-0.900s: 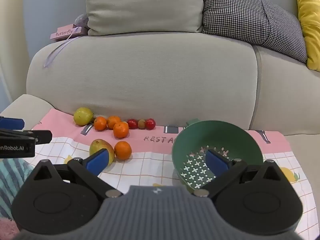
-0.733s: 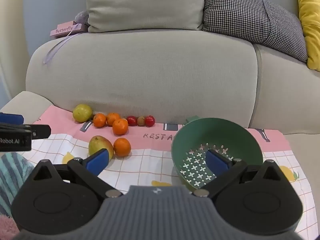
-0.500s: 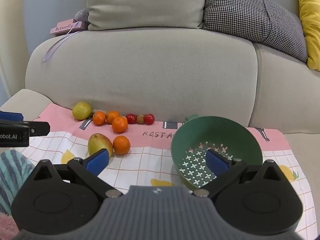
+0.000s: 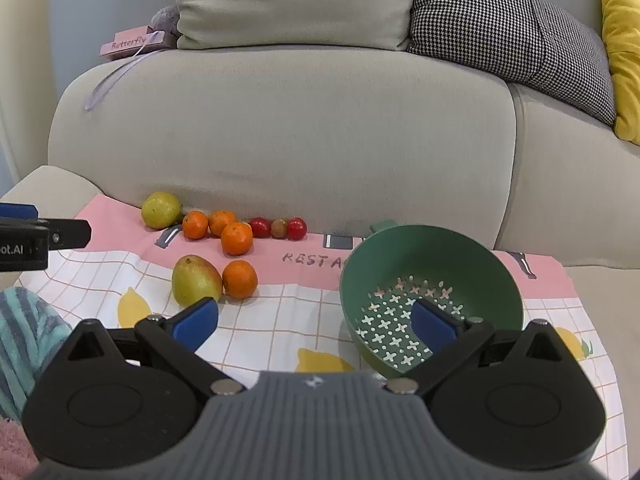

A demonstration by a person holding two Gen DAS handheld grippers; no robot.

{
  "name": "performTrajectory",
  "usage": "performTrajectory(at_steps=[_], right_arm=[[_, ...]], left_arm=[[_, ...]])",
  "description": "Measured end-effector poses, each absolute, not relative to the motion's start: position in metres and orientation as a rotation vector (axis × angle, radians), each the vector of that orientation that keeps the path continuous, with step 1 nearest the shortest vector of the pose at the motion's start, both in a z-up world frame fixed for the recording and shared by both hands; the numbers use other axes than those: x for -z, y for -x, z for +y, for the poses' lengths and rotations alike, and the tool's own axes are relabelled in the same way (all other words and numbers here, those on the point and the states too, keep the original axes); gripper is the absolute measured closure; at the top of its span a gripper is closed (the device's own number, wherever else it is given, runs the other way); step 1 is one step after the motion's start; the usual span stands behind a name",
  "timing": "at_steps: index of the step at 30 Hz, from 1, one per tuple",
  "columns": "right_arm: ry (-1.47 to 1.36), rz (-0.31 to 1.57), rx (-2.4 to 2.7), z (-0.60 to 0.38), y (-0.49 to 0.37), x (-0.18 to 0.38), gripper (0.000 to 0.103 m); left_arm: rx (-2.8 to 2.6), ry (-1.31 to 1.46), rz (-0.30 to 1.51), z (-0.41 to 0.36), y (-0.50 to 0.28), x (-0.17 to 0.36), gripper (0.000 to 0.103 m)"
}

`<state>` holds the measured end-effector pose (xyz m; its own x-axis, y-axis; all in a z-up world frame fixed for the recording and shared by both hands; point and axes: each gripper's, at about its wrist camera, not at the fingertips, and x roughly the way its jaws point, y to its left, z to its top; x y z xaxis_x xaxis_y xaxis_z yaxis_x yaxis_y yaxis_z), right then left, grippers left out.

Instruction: Organize fruits

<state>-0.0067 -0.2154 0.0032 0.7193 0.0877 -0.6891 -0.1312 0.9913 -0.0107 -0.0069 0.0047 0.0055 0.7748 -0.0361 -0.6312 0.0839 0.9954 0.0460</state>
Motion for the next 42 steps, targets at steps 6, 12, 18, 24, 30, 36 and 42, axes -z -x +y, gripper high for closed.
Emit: performTrajectory(at_steps=[6, 12, 18, 24, 30, 36, 42], right_arm=[[0.062, 0.777, -0.112, -0.2156, 0.0069, -0.0014, 0.004], [0.066, 0.782, -0.110, -0.2150, 0.0065, -0.0012, 0.004], [0.072, 0.792, -0.106, -0.2145, 0.0044, -0.0008, 0.004], [0.079, 0.796, -0.105, -0.2133, 0.0040, -0.0003, 0.004], [0.086, 0.804, -0.103, -0.2130, 0.0041, 0.0002, 0.004], [0.097, 0.814, -0.102, -0.2124, 0.0034, 0.0015, 0.004], [0.107, 0.819, -0.105, -0.2112, 0.0027, 0.0029, 0.004]], left_arm=[[0.072, -0.074, 0.675, 0.0043, 0.0085, -0.0059, 0.012], [0.071, -0.062, 0.672, 0.0050, 0.0082, -0.0074, 0.013], [0.065, -0.067, 0.657, 0.0049, 0.0092, -0.0076, 0.014], [0.077, -0.072, 0.667, 0.0066, 0.0089, -0.0064, 0.016], [0.086, -0.076, 0.672, 0.0061, 0.0083, -0.0058, 0.016], [0.081, -0.070, 0.674, 0.0065, 0.0071, -0.0052, 0.016], [0.081, -0.069, 0.677, 0.0074, 0.0078, -0.0037, 0.016]])
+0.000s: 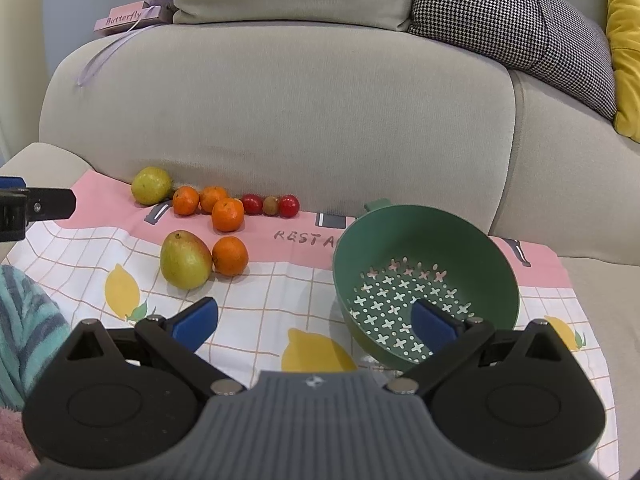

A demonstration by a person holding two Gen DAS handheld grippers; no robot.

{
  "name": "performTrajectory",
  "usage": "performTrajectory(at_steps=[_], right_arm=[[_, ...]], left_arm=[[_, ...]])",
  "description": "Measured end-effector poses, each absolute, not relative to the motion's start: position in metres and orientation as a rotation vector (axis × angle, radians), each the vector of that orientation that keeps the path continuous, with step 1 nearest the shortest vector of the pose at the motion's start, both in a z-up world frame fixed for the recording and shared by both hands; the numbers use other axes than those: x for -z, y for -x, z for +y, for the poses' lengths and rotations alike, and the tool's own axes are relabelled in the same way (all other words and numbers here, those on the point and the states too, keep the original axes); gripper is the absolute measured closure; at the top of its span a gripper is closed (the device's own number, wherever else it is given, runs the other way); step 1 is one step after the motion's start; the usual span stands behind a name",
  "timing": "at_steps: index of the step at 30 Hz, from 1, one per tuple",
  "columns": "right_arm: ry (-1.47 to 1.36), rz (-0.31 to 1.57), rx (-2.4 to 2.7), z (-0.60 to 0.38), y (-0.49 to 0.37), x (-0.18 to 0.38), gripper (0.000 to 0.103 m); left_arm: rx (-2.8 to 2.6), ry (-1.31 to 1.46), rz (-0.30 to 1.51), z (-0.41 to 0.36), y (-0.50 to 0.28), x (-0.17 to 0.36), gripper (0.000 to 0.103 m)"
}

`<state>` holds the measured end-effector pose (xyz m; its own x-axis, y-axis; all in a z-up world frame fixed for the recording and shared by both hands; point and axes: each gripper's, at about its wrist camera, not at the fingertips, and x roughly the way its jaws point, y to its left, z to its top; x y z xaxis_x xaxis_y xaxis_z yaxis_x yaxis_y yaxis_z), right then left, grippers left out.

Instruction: Organize fruits

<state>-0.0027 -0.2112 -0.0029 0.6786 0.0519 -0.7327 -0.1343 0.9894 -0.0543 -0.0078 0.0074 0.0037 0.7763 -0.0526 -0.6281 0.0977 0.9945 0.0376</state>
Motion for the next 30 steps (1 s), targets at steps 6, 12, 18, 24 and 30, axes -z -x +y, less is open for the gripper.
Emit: performTrajectory(at_steps=[6, 12, 18, 24, 30], right_arm=[[0.110, 0.822, -0.104, -0.2108, 0.0019, 0.0029, 0.004], [0.105, 0.826, -0.103, -0.2124, 0.0013, 0.0034, 0.004], [0.104, 0.833, -0.103, -0.2127, 0.0004, 0.0044, 0.004], [0.103, 0.834, -0.102, -0.2134, 0.0008, 0.0054, 0.004], [0.103, 0.834, -0.102, -0.2132, 0.0007, 0.0052, 0.004]], left_arm=[[0.083, -0.072, 0.681, 0.0078, 0.0071, -0.0034, 0.016], [0.083, -0.074, 0.683, 0.0068, 0.0072, -0.0028, 0.016], [0.083, -0.076, 0.688, 0.0071, 0.0076, -0.0020, 0.016], [0.083, -0.076, 0.688, 0.0074, 0.0077, -0.0017, 0.016], [0.083, -0.076, 0.691, 0.0073, 0.0081, -0.0013, 0.016]])
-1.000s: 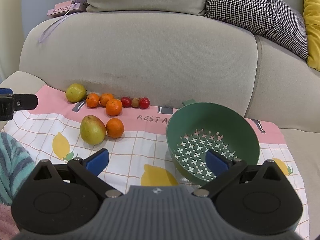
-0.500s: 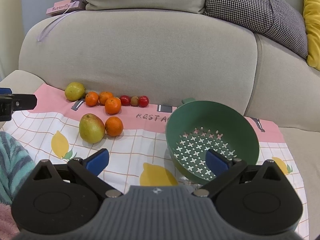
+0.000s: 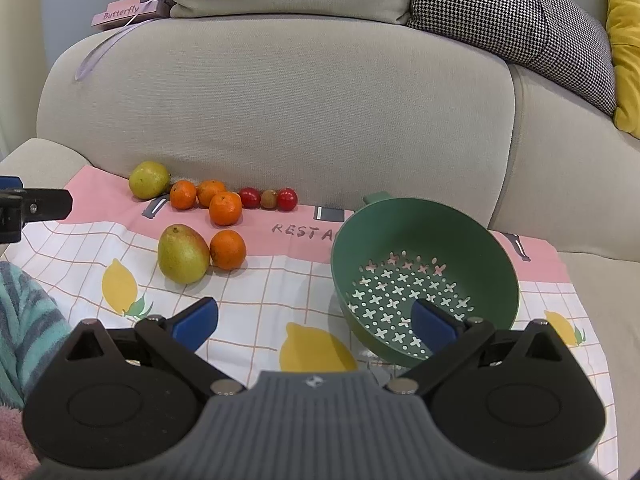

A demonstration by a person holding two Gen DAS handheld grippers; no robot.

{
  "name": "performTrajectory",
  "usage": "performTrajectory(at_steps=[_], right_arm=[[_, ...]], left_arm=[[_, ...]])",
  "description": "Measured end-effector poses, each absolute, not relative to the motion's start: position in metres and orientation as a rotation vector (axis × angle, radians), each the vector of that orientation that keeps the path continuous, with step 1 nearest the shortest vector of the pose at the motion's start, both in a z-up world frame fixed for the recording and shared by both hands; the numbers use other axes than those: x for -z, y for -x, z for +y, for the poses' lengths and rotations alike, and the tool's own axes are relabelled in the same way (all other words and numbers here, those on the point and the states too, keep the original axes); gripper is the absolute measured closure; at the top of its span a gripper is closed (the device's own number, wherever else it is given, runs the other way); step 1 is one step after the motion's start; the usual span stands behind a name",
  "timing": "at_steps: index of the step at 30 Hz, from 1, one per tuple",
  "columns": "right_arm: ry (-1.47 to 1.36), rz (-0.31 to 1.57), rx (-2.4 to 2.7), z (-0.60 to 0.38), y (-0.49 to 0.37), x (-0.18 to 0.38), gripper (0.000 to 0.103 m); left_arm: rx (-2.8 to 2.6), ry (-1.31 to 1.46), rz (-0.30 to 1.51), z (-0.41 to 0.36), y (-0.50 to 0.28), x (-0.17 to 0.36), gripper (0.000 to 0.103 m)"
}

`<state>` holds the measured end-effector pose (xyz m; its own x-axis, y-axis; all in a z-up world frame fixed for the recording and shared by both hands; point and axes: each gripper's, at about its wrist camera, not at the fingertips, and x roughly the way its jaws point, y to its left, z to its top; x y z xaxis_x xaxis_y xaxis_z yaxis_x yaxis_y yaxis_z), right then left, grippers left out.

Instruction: Organize fruits

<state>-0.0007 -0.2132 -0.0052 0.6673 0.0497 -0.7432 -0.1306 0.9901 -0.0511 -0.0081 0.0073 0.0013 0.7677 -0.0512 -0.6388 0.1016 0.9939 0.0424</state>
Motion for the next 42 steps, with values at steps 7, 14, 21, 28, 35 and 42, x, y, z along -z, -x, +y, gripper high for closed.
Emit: performTrajectory(at_steps=[7, 14, 21, 28, 35, 42], right_arm=[[0.103, 0.835, -0.103, -0.213, 0.001, 0.005, 0.004], [0.092, 0.845, -0.105, -0.214, -0.001, 0.007, 0.004], [0.095, 0.809, -0.187, -0.204, -0.006, 0.010, 0.004], [0.127, 0.802, -0.304, -0.182, -0.022, 0.020, 0.023], [0.187, 0.814, -0.363, -0.165, -0.046, 0.044, 0.034], [0.296, 0.845, -0.412, -0.157, -0.076, 0.072, 0.033]], left_arm=[[0.085, -0.077, 0.696, 0.009, 0.009, 0.000, 0.016], [0.092, -0.070, 0.706, 0.009, 0.008, 0.002, 0.018], [0.107, -0.032, 0.759, 0.016, -0.003, 0.011, 0.052], [0.127, -0.024, 0.849, 0.021, -0.020, 0.026, 0.059], [0.175, -0.033, 0.895, 0.021, -0.040, 0.038, 0.049], [0.241, -0.032, 0.970, 0.010, -0.064, 0.056, 0.044]])
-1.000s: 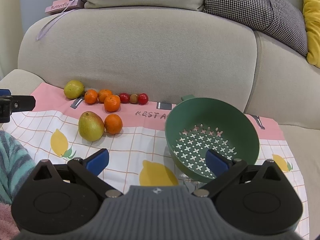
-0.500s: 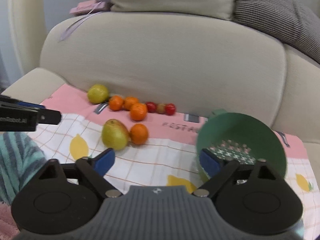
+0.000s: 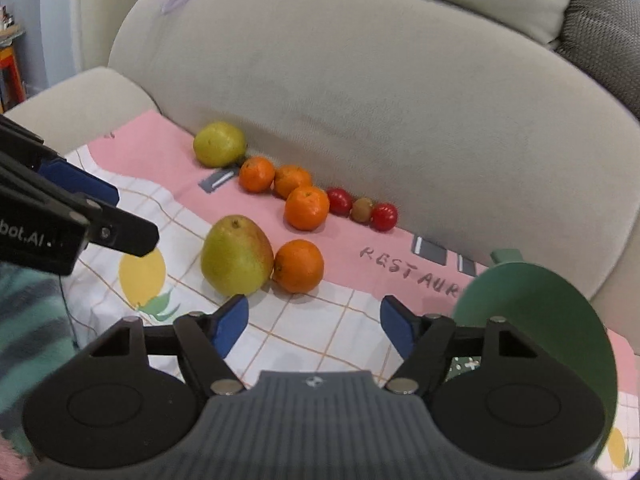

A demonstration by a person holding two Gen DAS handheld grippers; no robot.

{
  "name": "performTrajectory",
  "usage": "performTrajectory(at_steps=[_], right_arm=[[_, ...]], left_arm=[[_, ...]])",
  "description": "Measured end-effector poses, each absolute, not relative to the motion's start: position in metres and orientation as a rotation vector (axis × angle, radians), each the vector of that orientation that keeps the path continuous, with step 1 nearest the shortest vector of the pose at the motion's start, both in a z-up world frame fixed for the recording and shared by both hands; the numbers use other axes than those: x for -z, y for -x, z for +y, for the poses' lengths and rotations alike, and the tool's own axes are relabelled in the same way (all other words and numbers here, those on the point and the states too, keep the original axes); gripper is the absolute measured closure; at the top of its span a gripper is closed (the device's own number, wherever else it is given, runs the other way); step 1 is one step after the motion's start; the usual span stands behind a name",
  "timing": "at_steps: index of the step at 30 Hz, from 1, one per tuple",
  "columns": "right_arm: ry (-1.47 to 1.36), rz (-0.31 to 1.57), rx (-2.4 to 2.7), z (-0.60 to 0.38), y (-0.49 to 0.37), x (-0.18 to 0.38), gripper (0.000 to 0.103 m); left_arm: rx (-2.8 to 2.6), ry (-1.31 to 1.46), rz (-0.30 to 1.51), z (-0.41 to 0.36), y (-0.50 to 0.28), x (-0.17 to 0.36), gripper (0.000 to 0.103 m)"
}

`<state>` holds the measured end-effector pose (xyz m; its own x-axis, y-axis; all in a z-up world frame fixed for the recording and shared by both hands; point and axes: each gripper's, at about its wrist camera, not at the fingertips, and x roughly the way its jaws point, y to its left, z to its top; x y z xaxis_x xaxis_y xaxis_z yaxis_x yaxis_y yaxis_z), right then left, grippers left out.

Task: Organize fruits
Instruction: 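Grasp the yellow pear with the left tool while the right tool grasps a mandarin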

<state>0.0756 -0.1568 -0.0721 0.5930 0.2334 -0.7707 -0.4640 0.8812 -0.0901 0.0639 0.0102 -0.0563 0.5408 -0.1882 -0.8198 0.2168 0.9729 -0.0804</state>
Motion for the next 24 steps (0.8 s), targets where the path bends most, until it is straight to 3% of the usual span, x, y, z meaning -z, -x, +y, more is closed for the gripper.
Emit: performTrajectory(at_steps=[5, 13, 17, 24], right_arm=[[0.359, 0.851, -0.450, -0.153, -0.096, 0.088, 0.022], [0.443, 0.831, -0.545, -0.135, -0.117, 0.105, 0.022], [0.515, 0.820, -0.576, -0.126, -0.120, 0.112, 0.032], [0.524, 0.831, -0.612, -0.129, -0.128, 0.118, 0.041]], left_arm=[[0.265, -0.028, 1.024, 0.006, -0.084, 0.071, 0.043], [0.287, -0.009, 1.110, 0.003, -0.115, 0.096, 0.043], [0.300, 0.020, 1.148, 0.004, -0.126, 0.108, 0.043], [0.312, 0.090, 1.168, 0.009, -0.135, 0.124, 0.041]])
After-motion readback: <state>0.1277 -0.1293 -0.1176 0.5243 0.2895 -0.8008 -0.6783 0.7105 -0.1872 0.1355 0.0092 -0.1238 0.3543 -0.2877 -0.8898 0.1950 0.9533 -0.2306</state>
